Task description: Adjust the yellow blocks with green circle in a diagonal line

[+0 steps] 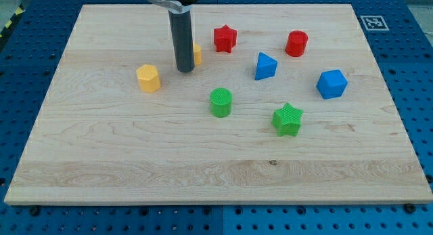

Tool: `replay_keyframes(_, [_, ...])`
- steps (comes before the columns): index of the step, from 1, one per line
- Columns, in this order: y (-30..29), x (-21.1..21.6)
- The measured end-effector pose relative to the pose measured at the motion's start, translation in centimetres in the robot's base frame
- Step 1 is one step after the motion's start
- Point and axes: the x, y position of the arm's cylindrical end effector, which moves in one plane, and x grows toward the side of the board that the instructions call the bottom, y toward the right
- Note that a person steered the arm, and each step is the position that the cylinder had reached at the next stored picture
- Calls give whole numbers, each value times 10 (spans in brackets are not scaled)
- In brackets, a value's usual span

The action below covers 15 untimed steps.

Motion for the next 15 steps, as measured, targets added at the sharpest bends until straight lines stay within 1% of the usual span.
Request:
replay_keyframes(1, [-4, 2])
replay_keyframes(2, [-38, 2])
replay_keyframes(4, [-151, 5])
replay_keyframes(5, [-173, 42])
replay_keyframes(6, [-156, 48])
replay_keyframes(7, [-135, 31])
replay_keyframes(9, [-96, 39])
replay_keyframes(11, [-50, 39])
replay_keyframes(12, [-42, 57])
replay_keyframes(13, [-37, 89])
replay_keyframes(14, [-16, 89])
replay_keyframes(15, [-14, 89])
